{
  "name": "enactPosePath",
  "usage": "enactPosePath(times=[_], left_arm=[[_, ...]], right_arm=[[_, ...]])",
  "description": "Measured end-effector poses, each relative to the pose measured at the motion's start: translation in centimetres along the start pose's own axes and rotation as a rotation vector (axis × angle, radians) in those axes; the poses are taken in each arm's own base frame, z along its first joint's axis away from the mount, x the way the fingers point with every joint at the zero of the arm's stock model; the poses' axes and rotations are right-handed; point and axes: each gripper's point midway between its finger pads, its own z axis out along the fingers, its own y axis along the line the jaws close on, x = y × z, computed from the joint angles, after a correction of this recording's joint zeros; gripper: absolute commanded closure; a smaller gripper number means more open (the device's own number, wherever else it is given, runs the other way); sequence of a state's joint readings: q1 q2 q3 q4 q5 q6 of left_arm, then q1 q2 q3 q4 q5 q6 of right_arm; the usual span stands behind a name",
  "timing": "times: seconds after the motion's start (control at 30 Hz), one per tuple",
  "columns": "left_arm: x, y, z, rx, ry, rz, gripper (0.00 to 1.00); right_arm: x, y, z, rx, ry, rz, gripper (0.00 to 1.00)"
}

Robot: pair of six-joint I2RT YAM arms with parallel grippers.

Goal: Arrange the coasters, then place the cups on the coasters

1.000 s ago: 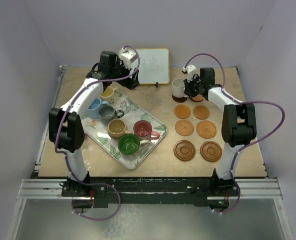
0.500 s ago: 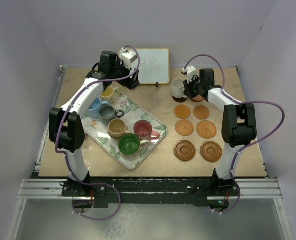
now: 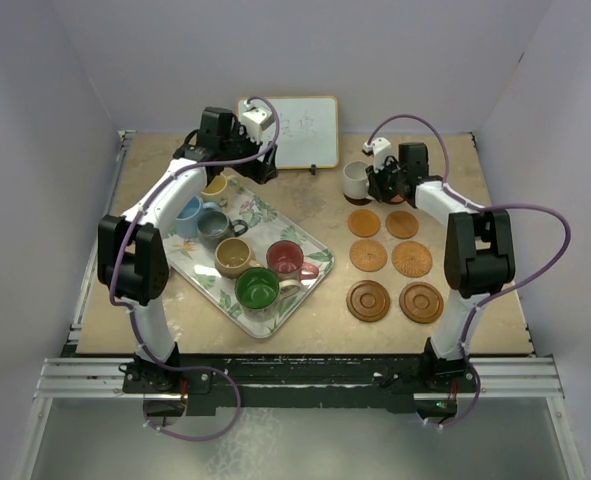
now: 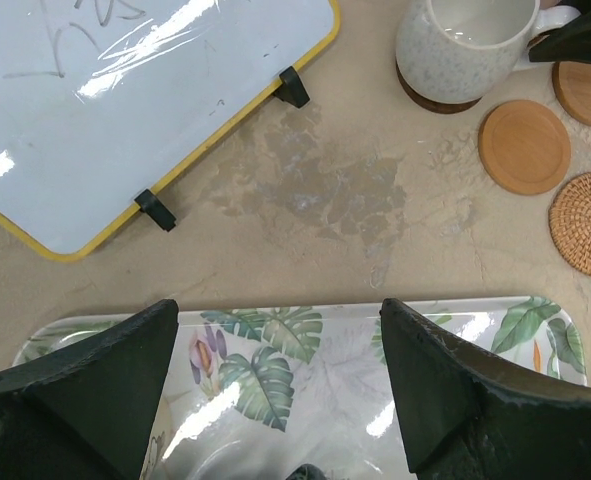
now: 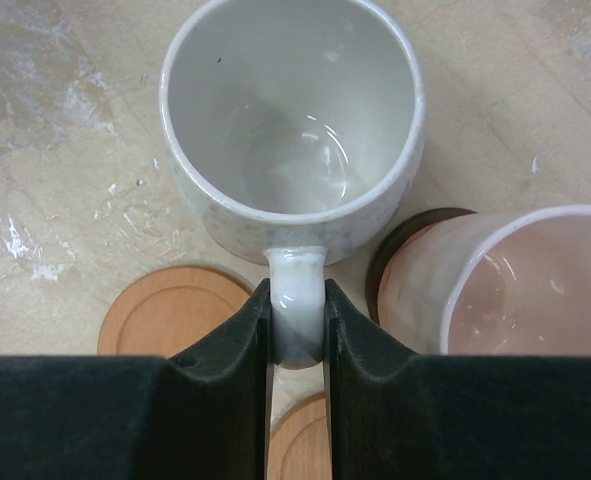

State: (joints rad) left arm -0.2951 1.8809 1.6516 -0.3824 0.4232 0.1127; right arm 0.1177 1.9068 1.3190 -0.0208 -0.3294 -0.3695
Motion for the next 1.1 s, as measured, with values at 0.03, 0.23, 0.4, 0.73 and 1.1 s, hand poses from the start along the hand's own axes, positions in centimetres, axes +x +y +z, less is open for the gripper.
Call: enactPosePath(times=[0.03,0.23,0.4,0.73,1.1], left_arm=[[0.0,0.0,0.0,0.000,0.000,0.000,0.21],[0.0,-0.2,-0.4,0.000,-0.003,0.004,0.21],[-0.7,-0.3,-1.0,-0.004,-0.018,0.011,0.21],[-0.5,-0.2,-1.8,-0.030,-0.014,0.024,0.19],[0.0,6.1,-6.8,-0.351,0.027,0.001,0.19]], right_arm=[[0.2,0.1,0.0,-0.001,0.004,0.001,0.75],[1.1,0.4,-0.3,-0.003,0.027,0.002,0.72],[1.7,0.4,-0.4,0.002,0.050,0.004,0.70],[1.6,0.2,-1.2,0.018,0.065,-0.006,0.53],[-3.4,2.0,-8.6,-0.049,0.029,-0.066,0.48]])
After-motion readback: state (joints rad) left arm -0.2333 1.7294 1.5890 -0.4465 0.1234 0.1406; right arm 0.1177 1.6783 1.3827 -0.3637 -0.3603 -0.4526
